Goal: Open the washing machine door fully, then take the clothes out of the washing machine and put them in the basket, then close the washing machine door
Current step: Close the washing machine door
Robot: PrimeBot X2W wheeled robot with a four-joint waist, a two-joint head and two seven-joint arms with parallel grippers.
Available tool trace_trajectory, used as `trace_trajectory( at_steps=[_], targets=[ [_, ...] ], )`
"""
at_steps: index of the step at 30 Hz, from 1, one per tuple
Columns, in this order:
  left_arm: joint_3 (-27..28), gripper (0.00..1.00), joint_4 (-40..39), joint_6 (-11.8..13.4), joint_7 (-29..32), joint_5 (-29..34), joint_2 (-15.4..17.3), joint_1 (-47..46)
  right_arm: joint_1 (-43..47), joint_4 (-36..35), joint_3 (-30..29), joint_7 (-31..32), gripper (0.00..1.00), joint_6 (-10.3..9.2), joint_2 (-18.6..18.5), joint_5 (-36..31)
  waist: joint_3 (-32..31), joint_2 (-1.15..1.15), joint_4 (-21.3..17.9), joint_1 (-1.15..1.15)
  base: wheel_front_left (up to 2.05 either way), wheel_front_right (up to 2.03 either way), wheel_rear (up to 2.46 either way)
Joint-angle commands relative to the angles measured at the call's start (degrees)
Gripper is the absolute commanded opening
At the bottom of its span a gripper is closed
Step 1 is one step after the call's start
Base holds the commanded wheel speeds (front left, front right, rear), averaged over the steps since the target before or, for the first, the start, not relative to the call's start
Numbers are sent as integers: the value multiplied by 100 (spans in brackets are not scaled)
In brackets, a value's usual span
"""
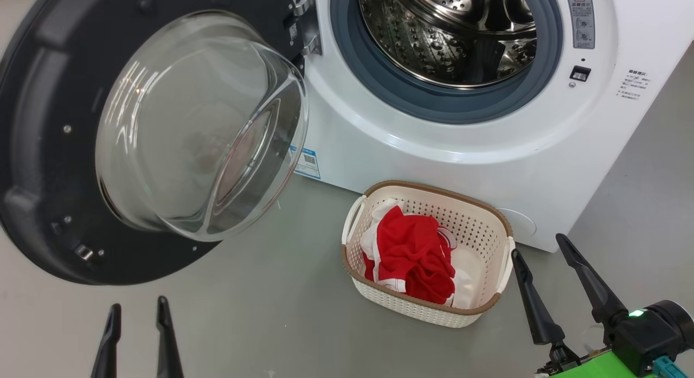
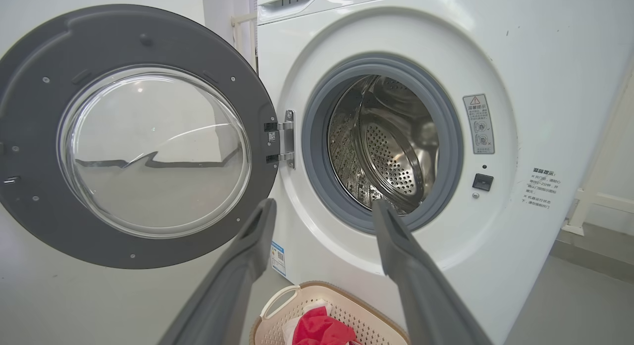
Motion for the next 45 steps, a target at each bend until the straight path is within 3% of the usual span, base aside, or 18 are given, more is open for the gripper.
trace_trajectory(
  at_steps=[1, 12, 17, 22, 29, 38, 45],
  targets=[
    [198, 0, -208, 66, -69, -46, 22, -223, -184, -130, 146, -37, 100, 28, -104, 30, -11, 0, -12, 0, 0, 0, 0],
    [859, 0, -792, 7, -69, -415, 21, -611, -109, -75, 191, -37, 100, 28, -91, 24, -156, 0, -203, 0, 0, 0, 0],
    [1266, 0, -882, -14, -69, -1059, 21, -906, -79, -65, 191, -37, 100, 28, -99, 21, -166, 0, -304, 0, 0, 0, 0],
    [1703, 0, -704, -212, -69, -1725, 27, -1450, -60, -65, 192, -37, 100, 28, -141, 27, -145, 0, -392, 0, 0, 0, 0],
    [2276, 0, -61, -335, 135, -2612, 356, -2346, -81, -53, 213, -37, 100, 28, -185, 58, -142, 0, -513, 0, 0, 0, 0],
    [2950, 0, 875, -54, 1327, -4077, 777, -3364, -100, -43, 235, -37, 100, 28, -236, 85, -79, 0, -639, 0, 0, 0, 0],
    [3307, 0, 1724, 304, 1950, -4576, 1286, -3887, -117, -42, 256, -37, 100, 28, -273, 104, -27, 0, -668, 0, 0, 0, 0]
  ],
)
